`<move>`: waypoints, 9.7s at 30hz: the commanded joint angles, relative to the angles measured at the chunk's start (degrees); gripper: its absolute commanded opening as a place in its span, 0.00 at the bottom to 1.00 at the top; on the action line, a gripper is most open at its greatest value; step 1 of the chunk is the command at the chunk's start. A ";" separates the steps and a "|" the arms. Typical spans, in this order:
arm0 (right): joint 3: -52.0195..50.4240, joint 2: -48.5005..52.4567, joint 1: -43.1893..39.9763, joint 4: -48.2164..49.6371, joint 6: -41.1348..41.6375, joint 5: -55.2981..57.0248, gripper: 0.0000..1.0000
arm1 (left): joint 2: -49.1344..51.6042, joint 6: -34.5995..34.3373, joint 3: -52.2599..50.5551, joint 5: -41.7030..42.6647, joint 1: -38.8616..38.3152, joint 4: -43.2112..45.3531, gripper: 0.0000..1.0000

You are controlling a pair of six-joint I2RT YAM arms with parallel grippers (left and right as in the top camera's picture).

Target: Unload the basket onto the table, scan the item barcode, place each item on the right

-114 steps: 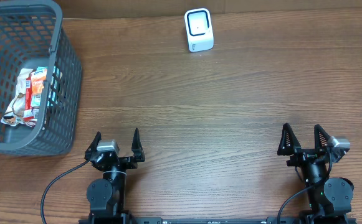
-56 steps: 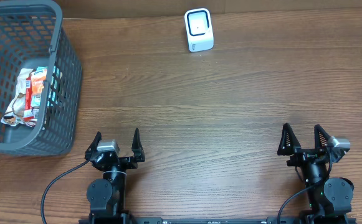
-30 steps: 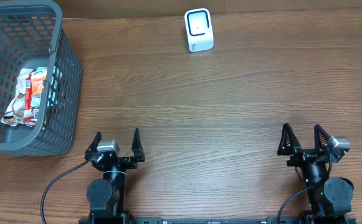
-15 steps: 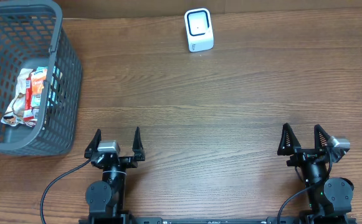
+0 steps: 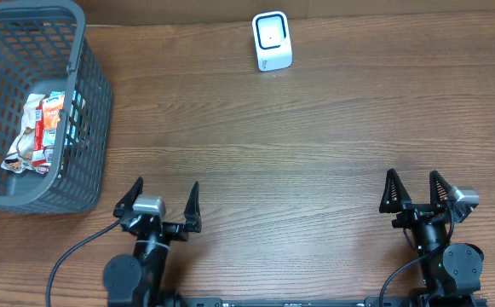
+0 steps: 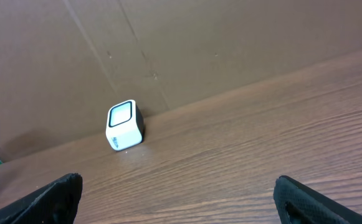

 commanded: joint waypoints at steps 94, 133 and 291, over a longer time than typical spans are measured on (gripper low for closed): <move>-0.59 -0.50 -0.26 0.42 -0.17 -0.31 1.00 | 106.25 25.90 92.37 12.46 40.35 -41.35 1.00; -0.59 -0.50 -0.26 0.42 -0.17 -0.31 1.00 | 124.48 28.61 92.30 5.97 35.65 -41.00 0.96; -0.59 -0.50 -0.26 0.42 -0.17 -0.31 1.00 | 104.87 -16.20 80.02 -8.00 -53.81 -31.91 0.65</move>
